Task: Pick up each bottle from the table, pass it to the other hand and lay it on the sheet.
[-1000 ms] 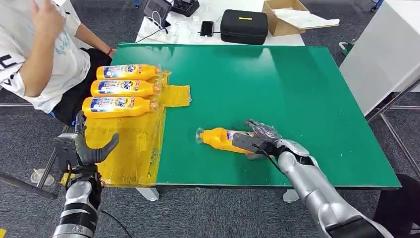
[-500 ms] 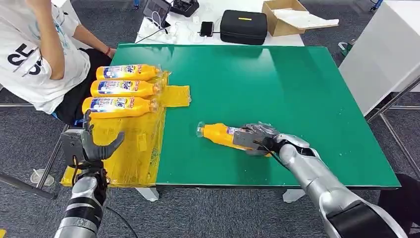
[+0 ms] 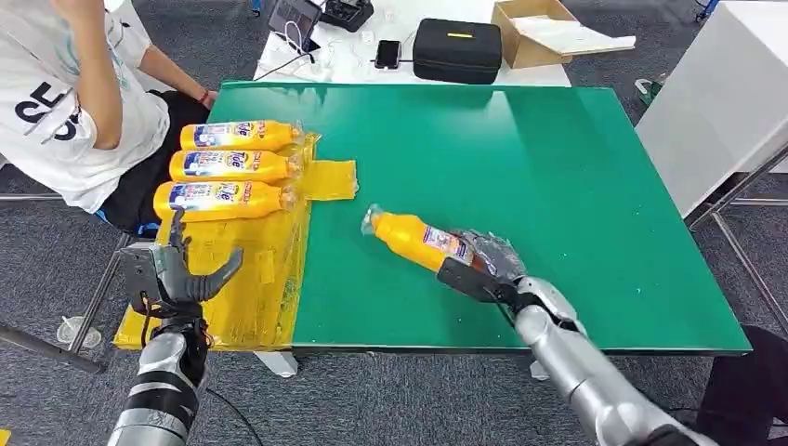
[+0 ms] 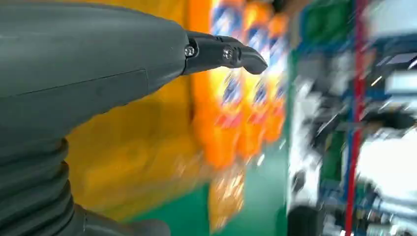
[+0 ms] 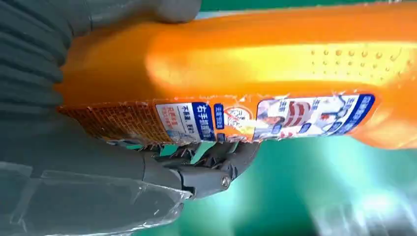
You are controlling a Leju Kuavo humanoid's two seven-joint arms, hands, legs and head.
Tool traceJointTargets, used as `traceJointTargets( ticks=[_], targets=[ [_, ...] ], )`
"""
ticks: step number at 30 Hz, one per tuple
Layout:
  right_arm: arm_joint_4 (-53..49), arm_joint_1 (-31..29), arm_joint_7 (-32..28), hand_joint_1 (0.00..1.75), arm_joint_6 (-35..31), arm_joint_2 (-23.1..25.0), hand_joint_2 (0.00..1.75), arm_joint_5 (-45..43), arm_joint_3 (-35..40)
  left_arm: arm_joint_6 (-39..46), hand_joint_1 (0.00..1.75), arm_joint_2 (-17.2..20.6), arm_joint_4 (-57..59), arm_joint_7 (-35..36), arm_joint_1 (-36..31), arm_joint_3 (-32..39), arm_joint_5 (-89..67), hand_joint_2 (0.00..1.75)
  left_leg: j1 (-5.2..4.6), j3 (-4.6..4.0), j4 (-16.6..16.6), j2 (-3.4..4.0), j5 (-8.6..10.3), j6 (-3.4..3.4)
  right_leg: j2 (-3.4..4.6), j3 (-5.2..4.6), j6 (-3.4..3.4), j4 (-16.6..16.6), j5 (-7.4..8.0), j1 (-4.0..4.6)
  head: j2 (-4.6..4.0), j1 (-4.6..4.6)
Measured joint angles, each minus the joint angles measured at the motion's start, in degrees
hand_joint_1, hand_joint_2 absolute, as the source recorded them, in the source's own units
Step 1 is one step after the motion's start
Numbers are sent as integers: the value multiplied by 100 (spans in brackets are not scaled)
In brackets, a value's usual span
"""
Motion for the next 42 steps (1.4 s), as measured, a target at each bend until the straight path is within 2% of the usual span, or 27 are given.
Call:
traceJointTargets(
  ticks=[2,4,7,10,18,25,31,42],
  targets=[
    [-585,402,-227,175,-1002,354,175,373,-406,-550,0,-77,-243,286,184,-98,304,175,1,-6,0,4,-1,-1,2,-15,0,0,0,1,0,0],
    [-955,667,-494,175,-1570,621,175,496,-668,-970,0,-144,-437,509,299,-236,605,175,2,-13,0,1,-1,-1,1,-21,-2,0,-5,2,2,0],
    [-1238,954,-1111,175,-2184,922,175,640,-974,-1722,0,-173,-655,861,402,-506,1316,175,2,-22,0,-6,-2,-1,0,-24,-2,0,-6,1,0,-2],
    [-1280,1151,-1681,175,-2520,1156,175,613,-1155,-2226,0,-170,-710,1068,415,-868,1890,175,-3,-25,-1,-4,-5,0,1,-24,0,-1,-5,-3,0,2],
    [-1280,1327,-1833,175,-2559,1462,175,574,-1322,-2322,0,-146,-745,1125,429,-1303,2089,175,-1,-23,-1,4,-1,-1,1,-28,-1,-1,0,-1,0,2],
    [-1030,1334,-2260,175,-2410,1759,175,309,-1339,-2862,0,-85,-743,1195,408,-1722,2671,175,0,-24,-1,4,-1,-2,2,-29,-1,0,-1,-1,0,0],
    [-285,1220,-2570,175,-2336,2137,175,233,-1037,-3190,0,-20,-716,1280,328,-2138,3145,175,2,-25,-2,4,-2,-2,2,-31,-2,0,-2,1,0,0],
    [810,898,-2620,175,-2391,2679,175,71,-290,-3269,0,72,-498,1346,139,-2542,3437,175,2,-26,-2,5,0,-3,3,-33,-2,0,-2,0,0,0]
  ],
)
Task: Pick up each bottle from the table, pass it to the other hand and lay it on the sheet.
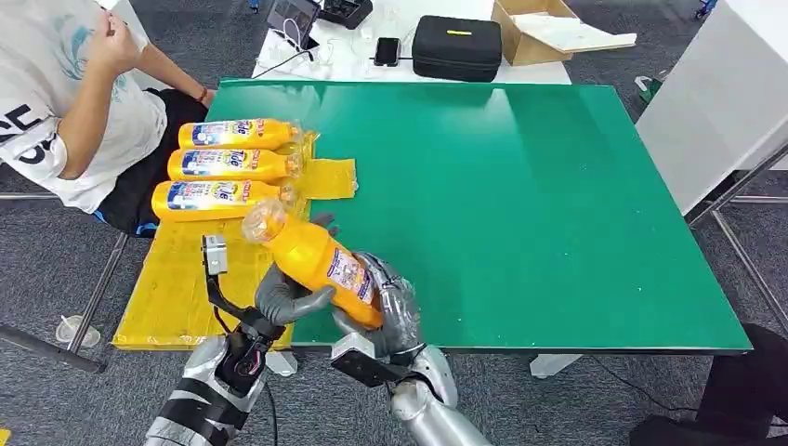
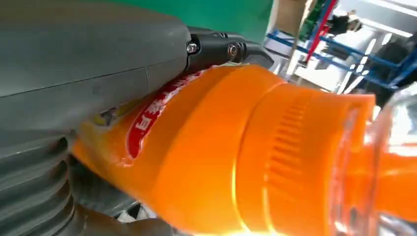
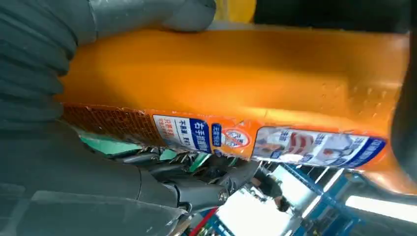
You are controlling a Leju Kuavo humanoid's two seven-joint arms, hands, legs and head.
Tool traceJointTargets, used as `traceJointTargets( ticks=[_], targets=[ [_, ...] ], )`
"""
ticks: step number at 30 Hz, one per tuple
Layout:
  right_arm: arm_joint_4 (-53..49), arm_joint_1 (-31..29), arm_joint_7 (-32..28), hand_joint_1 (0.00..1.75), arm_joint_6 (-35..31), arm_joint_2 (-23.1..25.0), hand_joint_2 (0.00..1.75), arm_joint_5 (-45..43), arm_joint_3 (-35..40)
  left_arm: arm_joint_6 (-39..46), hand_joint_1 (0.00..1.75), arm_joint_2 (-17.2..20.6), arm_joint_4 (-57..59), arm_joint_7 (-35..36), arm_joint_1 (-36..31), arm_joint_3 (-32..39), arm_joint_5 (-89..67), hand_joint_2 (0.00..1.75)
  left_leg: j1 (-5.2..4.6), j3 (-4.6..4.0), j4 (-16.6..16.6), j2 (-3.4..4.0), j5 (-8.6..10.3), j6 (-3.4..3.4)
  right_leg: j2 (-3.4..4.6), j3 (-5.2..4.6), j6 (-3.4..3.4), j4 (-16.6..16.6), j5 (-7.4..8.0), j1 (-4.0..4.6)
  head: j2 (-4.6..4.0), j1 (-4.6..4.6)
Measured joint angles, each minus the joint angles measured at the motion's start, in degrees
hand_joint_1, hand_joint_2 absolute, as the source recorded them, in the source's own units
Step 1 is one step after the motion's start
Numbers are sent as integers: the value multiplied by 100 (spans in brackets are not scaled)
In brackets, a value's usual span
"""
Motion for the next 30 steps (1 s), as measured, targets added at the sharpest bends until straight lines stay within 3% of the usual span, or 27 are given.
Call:
traceJointTargets(
  ticks=[15,16,17,30],
  targets=[
    [636,-222,142,175,-31,33,175,-323,658,127,0,50,280,-79,-42,-17,41,175,0,-1,0,2,0,0,0,-2,0,0,0,0,0,4],
    [653,-233,144,175,-31,33,175,-328,669,127,14,57,280,-83,-41,-17,41,175,0,-1,0,2,0,0,0,-2,0,0,0,0,0,2],
    [664,-240,144,175,-31,35,175,-332,671,127,173,59,282,-87,-43,-15,41,175,0,-1,0,2,0,0,0,-3,0,0,0,0,0,2],
    [822,-318,203,175,-24,52,175,-247,688,109,175,72,148,-39,105,92,256,175,0,-1,0,3,0,0,0,-4,0,0,0,0,0,4]
  ],
)
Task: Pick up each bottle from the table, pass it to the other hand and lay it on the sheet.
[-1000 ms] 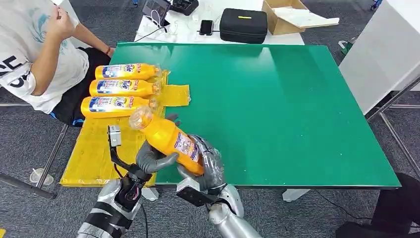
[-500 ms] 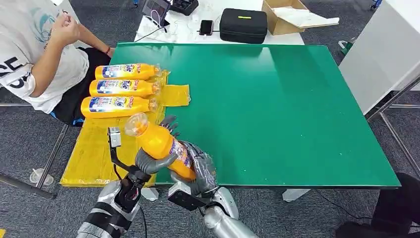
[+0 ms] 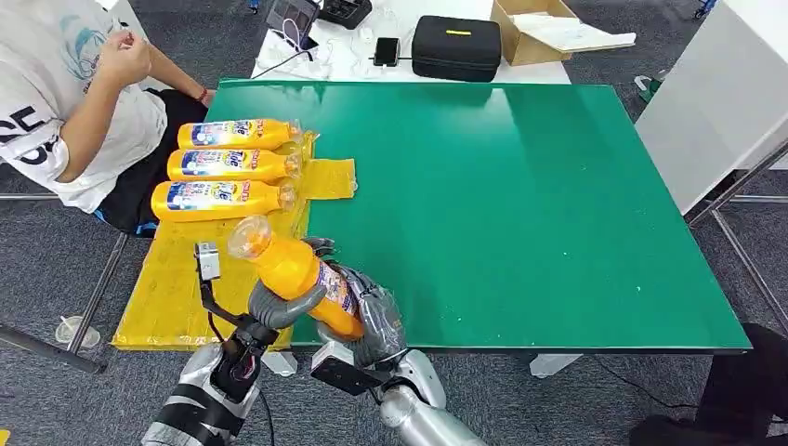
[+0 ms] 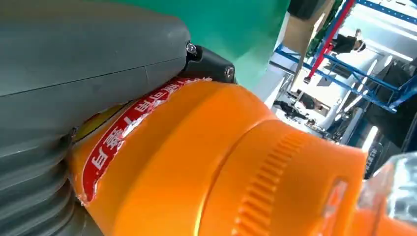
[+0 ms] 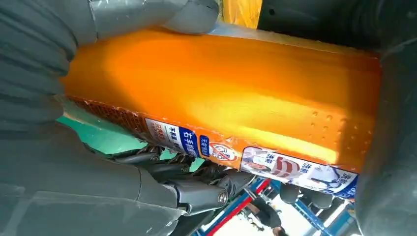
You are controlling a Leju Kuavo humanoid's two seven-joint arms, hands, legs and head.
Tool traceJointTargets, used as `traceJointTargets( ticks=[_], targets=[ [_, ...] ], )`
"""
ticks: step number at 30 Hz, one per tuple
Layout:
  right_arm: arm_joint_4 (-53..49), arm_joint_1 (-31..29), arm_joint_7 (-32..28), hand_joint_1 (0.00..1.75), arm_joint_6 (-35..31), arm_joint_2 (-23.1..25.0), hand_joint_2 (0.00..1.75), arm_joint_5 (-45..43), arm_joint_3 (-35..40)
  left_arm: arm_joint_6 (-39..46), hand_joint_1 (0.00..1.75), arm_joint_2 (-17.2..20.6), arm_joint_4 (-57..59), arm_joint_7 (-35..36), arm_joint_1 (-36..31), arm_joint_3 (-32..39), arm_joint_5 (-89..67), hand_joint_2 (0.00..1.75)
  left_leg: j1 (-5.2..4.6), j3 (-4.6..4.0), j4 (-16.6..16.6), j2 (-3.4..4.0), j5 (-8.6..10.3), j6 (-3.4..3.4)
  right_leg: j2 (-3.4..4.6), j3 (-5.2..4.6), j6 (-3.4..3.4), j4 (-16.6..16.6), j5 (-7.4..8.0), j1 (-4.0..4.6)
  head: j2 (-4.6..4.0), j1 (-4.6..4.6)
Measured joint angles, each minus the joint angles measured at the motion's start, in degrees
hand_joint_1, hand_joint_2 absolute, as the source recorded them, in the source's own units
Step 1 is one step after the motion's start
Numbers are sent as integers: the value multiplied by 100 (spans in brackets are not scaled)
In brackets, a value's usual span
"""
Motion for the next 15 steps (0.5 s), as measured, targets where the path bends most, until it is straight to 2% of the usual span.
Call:
traceJointTargets(
  ticks=[9,10,11,12,15],
  targets=[
    [13,-20,81,175,-98,9,175,135,-24,17,175,-2,-65,4,21,31,-20,175,0,0,0,0,0,0,0,1,0,0,0,0,0,-2],
    [15,-24,105,120,-124,9,175,171,-31,22,175,-2,-72,4,20,35,-24,175,0,0,0,0,0,0,0,0,0,0,0,0,0,0],
    [15,-31,133,0,-157,9,175,208,-35,33,175,-2,-79,4,20,39,-28,175,0,0,0,0,0,0,0,0,0,0,0,0,0,0],
    [15,-48,166,0,-179,11,0,254,-46,53,175,-2,-96,9,20,48,-42,175,0,0,0,1,0,0,0,0,0,0,0,0,0,-2],
    [15,-56,315,0,-223,13,0,484,-77,129,175,-18,-162,22,0,61,-64,175,0,-1,0,-2,0,0,0,1,0,0,0,0,0,-2]
  ],
)
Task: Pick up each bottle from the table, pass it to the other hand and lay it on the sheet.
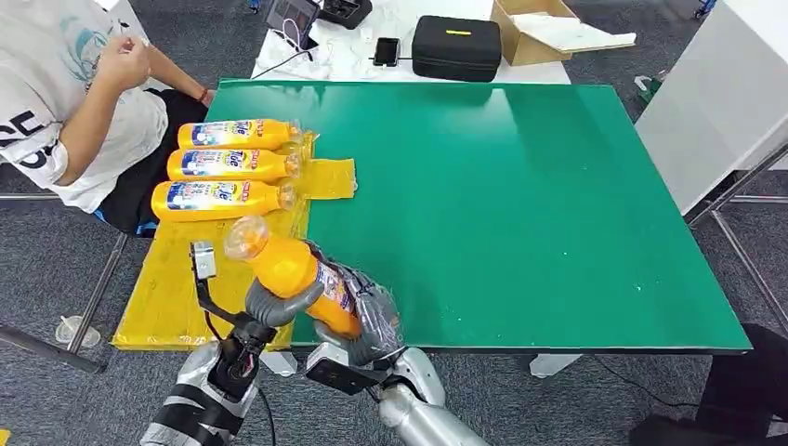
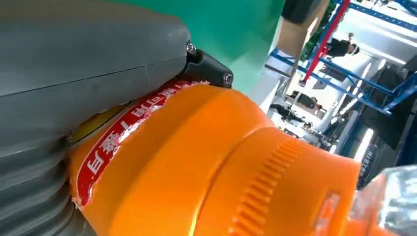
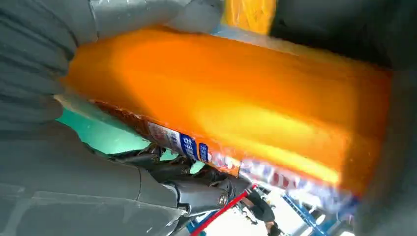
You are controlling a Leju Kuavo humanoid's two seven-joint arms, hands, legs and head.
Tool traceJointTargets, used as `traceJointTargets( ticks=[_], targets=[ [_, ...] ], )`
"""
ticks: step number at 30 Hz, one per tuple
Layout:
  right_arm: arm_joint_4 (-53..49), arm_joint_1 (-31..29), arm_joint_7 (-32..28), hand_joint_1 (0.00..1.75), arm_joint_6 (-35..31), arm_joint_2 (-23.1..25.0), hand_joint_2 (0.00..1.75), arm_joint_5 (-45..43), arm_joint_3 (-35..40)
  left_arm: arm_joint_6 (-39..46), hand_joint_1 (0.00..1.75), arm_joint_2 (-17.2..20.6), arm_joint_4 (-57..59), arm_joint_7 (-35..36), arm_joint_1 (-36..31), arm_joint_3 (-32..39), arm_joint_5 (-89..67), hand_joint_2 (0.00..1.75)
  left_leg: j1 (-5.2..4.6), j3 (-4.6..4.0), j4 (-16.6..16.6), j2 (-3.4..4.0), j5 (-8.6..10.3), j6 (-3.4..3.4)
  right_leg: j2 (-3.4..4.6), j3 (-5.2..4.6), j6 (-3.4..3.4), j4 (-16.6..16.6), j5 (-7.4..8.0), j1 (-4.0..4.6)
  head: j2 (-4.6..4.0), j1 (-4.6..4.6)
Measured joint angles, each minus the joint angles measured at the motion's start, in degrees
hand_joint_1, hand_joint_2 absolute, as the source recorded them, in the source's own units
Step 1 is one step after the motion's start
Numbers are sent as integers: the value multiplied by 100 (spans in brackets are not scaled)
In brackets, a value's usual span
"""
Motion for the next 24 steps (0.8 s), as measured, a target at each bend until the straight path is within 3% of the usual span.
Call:
traceJointTargets(
  ticks=[5,10,17,24],
  targets=[
    [-4,4,174,0,-13,24,0,554,-273,350,175,-15,-116,-59,-27,20,-245,175,0,0,0,2,0,0,0,0,1,0,1,0,0,2],
    [-702,117,316,0,226,-15,0,230,-450,1978,175,20,-223,-670,-340,438,-1752,175,1,-1,0,1,5,-4,0,-1,-1,1,4,2,0,0],
    [-1963,392,386,0,369,-133,0,-377,-452,3292,175,44,-280,-1089,-642,1152,-3117,175,6,0,0,2,6,-5,0,-1,-2,1,3,5,0,2],
    [-3092,683,-4,0,326,-216,0,-1008,-452,5537,175,214,-227,-1331,-834,1318,-5962,175,6,-3,0,1,5,-5,0,-2,-1,1,2,6,0,2]
  ],
)
